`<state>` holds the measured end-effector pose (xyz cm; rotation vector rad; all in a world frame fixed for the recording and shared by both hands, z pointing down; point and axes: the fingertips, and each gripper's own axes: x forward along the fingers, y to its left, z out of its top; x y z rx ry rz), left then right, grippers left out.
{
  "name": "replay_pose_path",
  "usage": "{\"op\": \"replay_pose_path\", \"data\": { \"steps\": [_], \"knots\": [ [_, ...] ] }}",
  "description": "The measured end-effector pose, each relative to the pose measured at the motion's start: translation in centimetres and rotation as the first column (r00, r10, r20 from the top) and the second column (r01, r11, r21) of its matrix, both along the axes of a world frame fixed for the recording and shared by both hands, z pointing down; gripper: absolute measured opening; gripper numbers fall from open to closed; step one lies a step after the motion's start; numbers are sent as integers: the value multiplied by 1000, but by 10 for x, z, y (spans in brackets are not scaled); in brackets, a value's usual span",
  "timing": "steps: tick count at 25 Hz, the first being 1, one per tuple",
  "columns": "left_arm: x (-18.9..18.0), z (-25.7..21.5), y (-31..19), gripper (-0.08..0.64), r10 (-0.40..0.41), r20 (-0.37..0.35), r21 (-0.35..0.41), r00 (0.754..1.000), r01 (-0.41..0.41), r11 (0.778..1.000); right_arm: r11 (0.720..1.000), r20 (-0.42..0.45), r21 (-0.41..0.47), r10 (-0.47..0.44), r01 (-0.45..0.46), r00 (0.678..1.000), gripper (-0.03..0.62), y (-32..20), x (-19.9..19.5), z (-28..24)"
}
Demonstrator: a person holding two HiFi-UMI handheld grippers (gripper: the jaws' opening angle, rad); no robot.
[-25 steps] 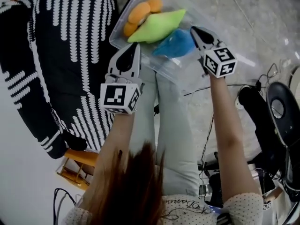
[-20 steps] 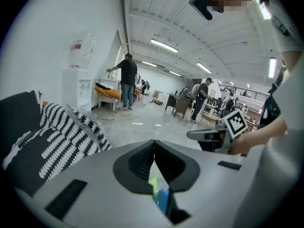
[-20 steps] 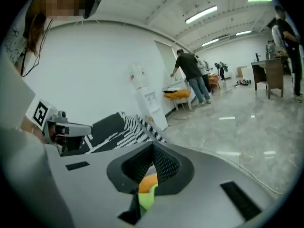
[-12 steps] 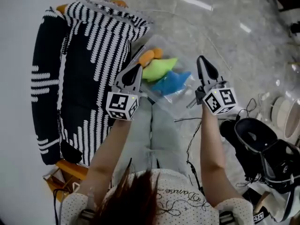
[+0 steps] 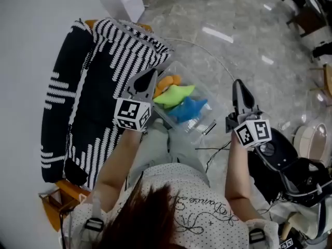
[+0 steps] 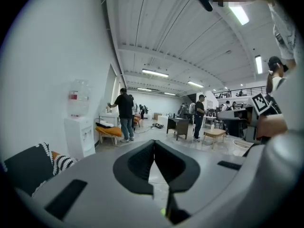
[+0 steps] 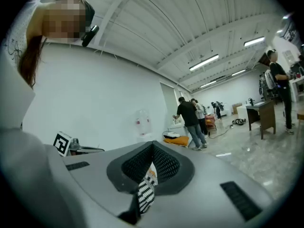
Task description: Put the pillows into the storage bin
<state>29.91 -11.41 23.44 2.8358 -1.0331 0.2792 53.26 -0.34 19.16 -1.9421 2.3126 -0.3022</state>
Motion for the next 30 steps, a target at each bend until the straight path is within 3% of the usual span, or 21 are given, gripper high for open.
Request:
{"op": "replay_pose_path", "data": {
  "steps": [5, 30],
  "knots": [
    [-11, -21, 21, 3, 4, -10, 22, 1000, -4, 1000, 1000, -79, 22, -10, 12, 997, 11, 24, -28, -19],
    [-16, -44, 30, 3, -31, -44, 59, 999, 33, 998, 998, -108, 55, -9, 15, 994, 11, 29, -32, -35]
  ]
}}
